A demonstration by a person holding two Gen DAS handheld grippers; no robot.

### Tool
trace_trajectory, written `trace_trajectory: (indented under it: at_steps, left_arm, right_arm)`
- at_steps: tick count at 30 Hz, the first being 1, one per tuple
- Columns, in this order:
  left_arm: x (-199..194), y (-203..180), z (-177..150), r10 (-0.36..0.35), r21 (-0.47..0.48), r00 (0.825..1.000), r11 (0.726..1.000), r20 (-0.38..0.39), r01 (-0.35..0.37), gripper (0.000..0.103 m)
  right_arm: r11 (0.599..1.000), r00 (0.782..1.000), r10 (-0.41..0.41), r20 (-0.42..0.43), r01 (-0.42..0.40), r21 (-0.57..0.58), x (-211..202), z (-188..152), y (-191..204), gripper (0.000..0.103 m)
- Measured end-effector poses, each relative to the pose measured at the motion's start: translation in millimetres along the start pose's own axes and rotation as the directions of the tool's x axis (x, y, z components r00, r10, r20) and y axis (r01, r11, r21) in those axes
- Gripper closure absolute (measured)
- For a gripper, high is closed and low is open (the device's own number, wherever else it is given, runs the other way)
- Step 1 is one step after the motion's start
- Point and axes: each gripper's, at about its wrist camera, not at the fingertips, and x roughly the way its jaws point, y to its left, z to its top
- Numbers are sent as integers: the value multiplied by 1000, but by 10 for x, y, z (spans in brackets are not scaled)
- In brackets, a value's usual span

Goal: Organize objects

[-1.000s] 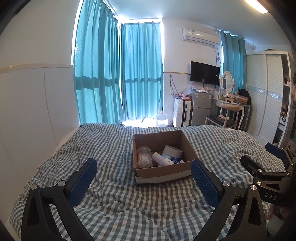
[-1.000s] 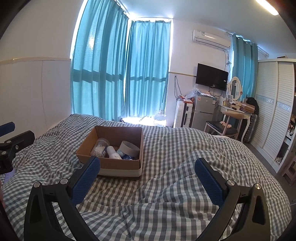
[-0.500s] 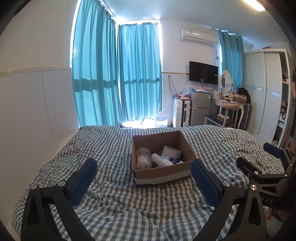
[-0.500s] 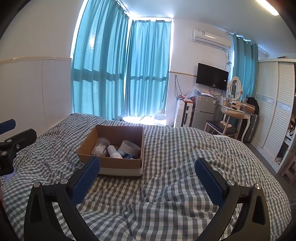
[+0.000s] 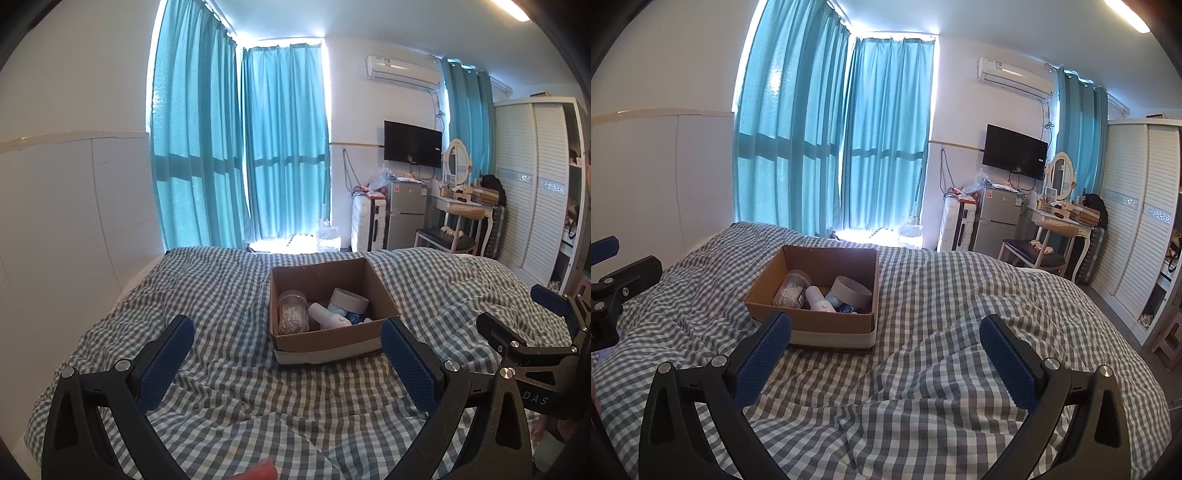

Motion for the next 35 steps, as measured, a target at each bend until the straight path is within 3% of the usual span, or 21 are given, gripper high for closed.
trace_trajectory:
  at_steps: [35]
  left_arm:
    - [30,59,-76,0,4,1000,1000,-22,0,0]
  right_arm:
    - [1000,1000,11,-28,-11,-3,48,-36,131,0]
